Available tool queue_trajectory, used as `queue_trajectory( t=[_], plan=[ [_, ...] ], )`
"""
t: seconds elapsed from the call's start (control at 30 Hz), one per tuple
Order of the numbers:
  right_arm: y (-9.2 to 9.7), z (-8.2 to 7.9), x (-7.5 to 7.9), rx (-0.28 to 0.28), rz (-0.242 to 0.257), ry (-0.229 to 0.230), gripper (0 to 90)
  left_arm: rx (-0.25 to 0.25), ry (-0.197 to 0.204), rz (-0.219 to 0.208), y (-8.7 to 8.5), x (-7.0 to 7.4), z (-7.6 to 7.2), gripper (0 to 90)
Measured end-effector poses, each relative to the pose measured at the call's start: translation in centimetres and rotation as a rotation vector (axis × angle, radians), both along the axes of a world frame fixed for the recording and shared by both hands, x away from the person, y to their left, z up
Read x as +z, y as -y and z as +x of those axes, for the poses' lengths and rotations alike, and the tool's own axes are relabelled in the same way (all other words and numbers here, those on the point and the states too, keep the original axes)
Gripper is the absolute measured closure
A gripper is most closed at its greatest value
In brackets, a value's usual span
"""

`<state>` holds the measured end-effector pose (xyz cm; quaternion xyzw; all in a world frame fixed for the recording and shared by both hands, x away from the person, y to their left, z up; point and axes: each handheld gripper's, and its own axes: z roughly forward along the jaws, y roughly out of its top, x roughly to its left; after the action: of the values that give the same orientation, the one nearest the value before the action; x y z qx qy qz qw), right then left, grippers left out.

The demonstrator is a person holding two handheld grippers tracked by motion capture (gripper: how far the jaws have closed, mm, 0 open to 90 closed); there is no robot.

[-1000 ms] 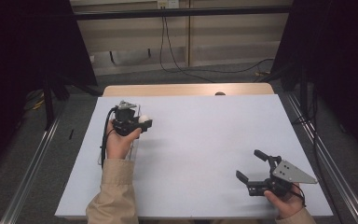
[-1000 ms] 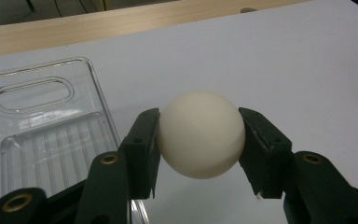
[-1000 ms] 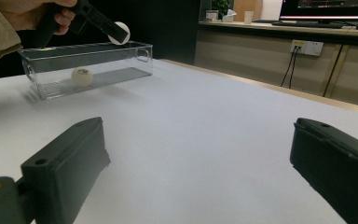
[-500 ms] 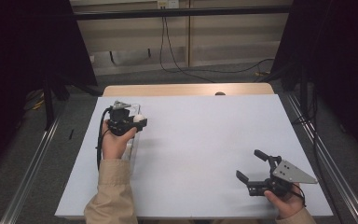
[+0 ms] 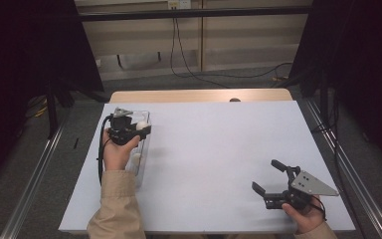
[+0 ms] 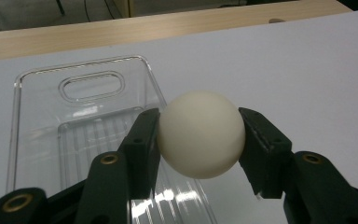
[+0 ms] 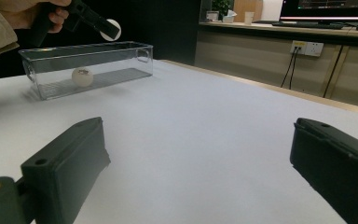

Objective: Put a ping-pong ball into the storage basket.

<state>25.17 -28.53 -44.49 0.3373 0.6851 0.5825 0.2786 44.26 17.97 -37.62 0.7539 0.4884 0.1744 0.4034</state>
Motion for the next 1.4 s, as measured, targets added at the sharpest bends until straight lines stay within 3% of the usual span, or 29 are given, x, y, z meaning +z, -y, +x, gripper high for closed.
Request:
queue_trajectory(
  t=[0.93, 1.03, 1.4],
  plan=[
    [-0.1, 0.1, 0.0, 0.006, 0.0, 0.001, 3.3, 0.092, 0.021, 0.068, -2.0, -0.3, 0.0, 51.0],
    [-0.1, 0.1, 0.0, 0.006, 0.002, -0.001, 3.3, 0.102, 0.023, 0.075, -2.0, -0.4, 0.0, 47.9],
    [0.0, 0.0, 0.0, 0.003, 0.004, 0.002, 3.3, 0.122, 0.033, 0.056, -2.4, -0.2, -0.8, 40.5]
  ],
)
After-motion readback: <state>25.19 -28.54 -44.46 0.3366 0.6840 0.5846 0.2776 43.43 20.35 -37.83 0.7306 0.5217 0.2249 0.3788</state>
